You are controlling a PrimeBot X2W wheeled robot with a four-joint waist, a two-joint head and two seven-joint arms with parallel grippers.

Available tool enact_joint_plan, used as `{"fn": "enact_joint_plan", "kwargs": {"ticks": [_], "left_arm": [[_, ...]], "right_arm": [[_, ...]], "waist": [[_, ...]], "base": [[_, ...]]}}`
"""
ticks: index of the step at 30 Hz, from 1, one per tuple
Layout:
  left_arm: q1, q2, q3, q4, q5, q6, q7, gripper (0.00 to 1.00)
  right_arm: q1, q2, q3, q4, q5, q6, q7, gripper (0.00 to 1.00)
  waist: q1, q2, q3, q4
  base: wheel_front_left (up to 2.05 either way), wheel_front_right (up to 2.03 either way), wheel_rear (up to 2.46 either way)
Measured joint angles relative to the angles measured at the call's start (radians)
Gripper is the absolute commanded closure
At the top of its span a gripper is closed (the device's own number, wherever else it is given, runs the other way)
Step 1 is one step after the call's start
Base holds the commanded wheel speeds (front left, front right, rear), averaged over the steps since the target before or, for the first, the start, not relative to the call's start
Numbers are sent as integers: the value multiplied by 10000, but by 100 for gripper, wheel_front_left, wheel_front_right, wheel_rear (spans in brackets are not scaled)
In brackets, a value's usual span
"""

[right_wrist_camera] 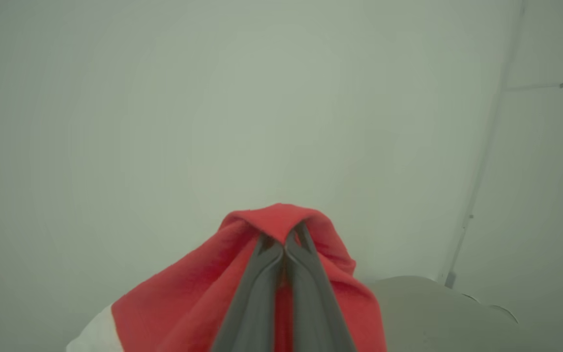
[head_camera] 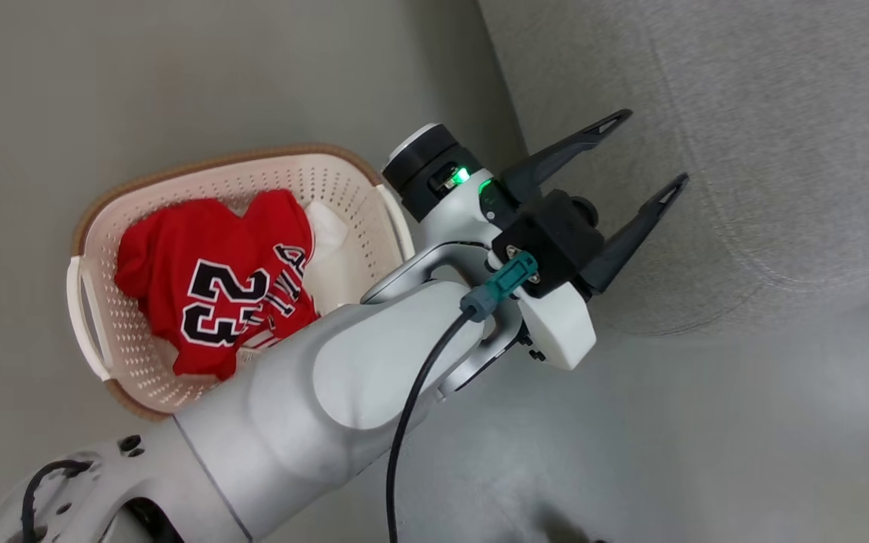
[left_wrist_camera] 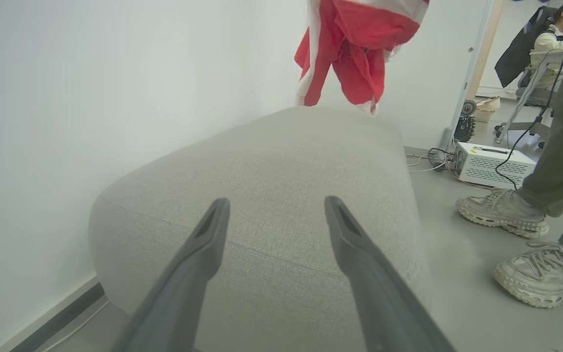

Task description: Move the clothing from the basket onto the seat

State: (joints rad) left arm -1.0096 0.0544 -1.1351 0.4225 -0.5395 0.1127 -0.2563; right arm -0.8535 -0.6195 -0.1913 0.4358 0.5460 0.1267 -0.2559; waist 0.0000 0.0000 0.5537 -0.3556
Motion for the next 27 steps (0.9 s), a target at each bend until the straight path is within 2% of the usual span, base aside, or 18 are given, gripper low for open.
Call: {"fn": "enact_joint_plan", "kwargs": {"ticks": [5,11,14,20,27], "left_arm": [[-731,17,-786,-362,-276,359,-6,0],[-1302,23,-1277,-811,-485,759,-6,0],[-1386,27,-1432,-1055,-529,961,-6,0],[-1411,25,-1521,-1208,-600,1135,-6,0],[-1410,25,-1565,-1292,-614,1187,-6,0]], "right_arm": [[-822,-458,-63,744,-8,8,0,100],[-1727,-1032,-575,1927,-27,10,0,100],[-2144,-1342,-729,2683,-311,10,0,100],[-2430,-1310,311,3166,217,12,0,100],[-2193,-1233,1218,3172,1137,12,0,100]], "waist": [[0,0,918,528],[0,0,1886,1209],[0,0,2344,1756],[0,0,2856,2341],[0,0,2897,2538]], "base": [[0,0,0],[0,0,0],[0,0,0],[0,0,0],[0,0,0]]}}
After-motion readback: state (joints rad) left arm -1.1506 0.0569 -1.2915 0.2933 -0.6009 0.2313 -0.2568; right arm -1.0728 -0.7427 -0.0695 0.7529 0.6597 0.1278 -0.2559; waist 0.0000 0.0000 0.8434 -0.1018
